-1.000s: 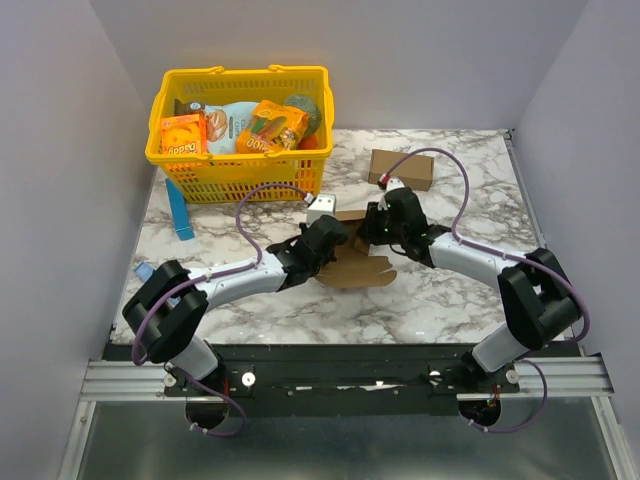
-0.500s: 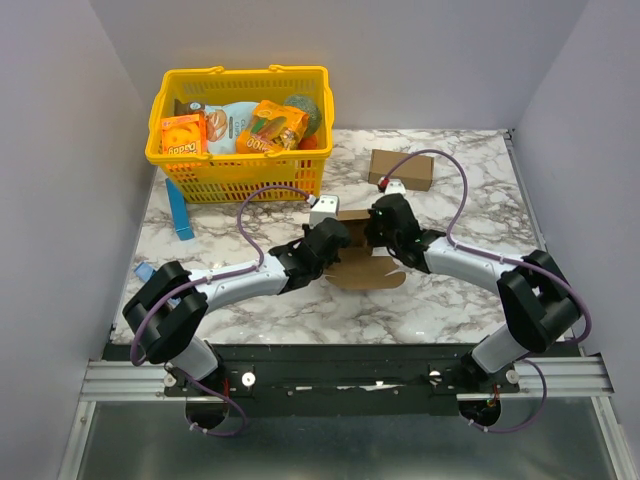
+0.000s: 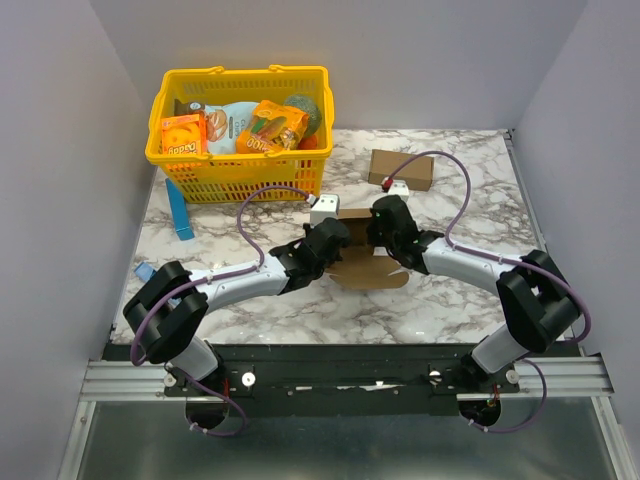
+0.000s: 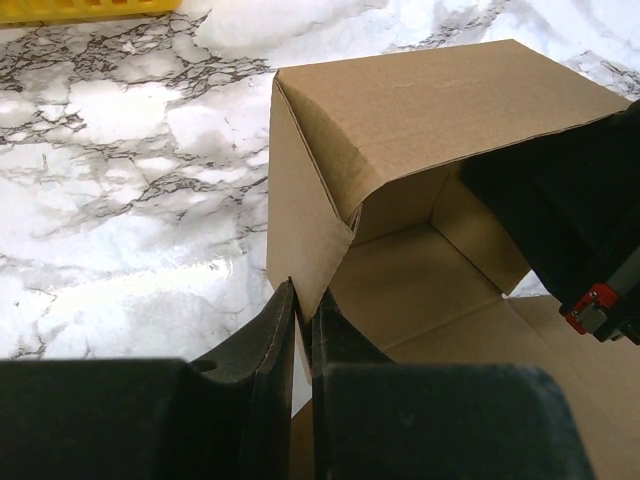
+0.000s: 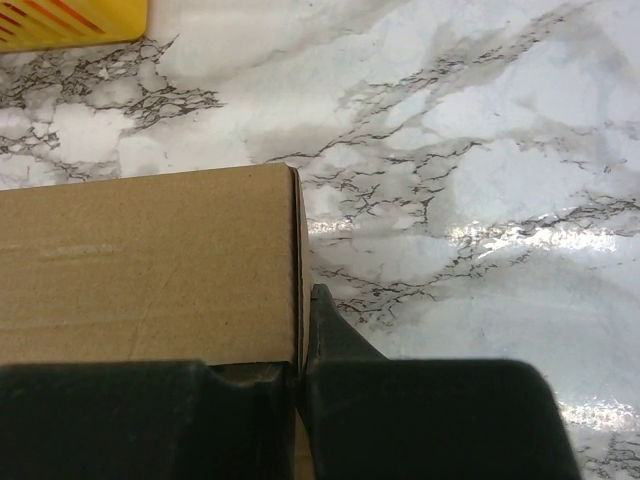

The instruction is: Fold the paper box

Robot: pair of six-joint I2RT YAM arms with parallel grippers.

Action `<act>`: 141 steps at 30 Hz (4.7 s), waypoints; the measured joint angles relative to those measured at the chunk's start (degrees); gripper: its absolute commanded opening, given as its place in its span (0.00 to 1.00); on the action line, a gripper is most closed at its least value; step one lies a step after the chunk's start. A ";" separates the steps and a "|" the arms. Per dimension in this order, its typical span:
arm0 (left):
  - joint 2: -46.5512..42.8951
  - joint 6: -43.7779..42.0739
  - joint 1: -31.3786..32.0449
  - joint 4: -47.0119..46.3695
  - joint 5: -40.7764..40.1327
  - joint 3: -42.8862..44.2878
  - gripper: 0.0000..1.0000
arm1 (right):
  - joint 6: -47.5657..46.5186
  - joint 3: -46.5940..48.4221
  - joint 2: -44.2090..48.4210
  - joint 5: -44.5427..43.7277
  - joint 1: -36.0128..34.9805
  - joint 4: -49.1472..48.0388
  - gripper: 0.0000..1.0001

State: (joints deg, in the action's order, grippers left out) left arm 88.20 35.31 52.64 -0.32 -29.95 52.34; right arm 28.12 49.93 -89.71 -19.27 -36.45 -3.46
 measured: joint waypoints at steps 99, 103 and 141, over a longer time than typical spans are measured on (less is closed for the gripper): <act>-19.58 1.20 -12.83 -31.39 39.85 -31.04 0.77 | -10.05 -4.94 7.15 11.93 1.86 7.45 0.01; -16.63 1.81 -12.83 -34.36 41.35 -30.14 0.71 | -9.86 -6.32 8.15 10.62 0.85 5.16 0.01; -3.72 3.39 4.61 -4.42 1.27 -7.15 0.44 | -7.23 -8.33 11.67 -7.04 -6.82 3.39 0.02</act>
State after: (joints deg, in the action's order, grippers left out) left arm 84.49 38.70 57.25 -4.73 -28.69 45.19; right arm 20.88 41.60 -78.04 -26.30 -43.27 -0.08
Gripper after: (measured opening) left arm 0.440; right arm 0.113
